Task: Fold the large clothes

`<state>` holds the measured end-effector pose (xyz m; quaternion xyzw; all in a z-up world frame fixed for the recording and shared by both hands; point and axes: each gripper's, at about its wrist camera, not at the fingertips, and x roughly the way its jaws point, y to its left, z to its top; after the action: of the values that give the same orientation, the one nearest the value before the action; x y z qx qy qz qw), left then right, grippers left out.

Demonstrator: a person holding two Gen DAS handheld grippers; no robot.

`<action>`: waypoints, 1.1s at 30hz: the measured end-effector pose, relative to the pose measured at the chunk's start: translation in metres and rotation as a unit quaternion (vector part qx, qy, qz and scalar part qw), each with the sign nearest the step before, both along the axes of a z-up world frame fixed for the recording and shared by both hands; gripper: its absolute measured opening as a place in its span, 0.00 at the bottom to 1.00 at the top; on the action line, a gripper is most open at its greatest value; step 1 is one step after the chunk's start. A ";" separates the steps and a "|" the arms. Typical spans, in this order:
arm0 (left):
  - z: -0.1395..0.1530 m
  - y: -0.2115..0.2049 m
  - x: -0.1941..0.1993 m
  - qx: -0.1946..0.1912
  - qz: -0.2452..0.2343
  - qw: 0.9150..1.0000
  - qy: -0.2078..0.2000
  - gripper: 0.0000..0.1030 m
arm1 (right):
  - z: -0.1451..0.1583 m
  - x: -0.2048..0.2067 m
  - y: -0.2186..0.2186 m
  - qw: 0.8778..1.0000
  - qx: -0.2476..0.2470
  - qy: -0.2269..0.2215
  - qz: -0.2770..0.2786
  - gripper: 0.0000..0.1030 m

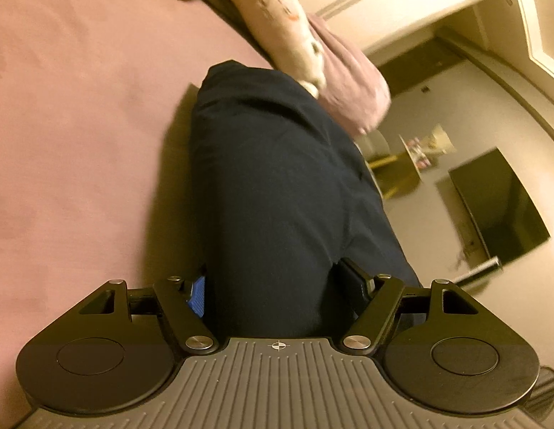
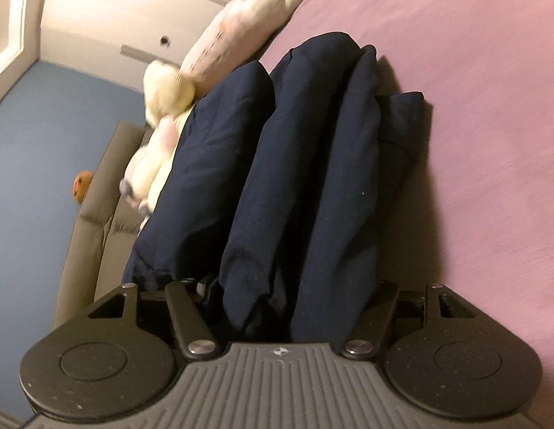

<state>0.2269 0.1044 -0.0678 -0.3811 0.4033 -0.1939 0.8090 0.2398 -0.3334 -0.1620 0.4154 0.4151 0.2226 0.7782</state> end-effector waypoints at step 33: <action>0.046 -0.062 -0.058 0.328 0.020 0.945 -0.008 0.95 | 0.059 -0.087 0.151 0.889 -0.428 -0.165 0.004 0.36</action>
<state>0.1693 0.0420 -0.0218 -0.1015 0.4302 -0.0375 0.8962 0.1525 -0.1822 -0.1025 -0.0021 0.3376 0.0923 0.9367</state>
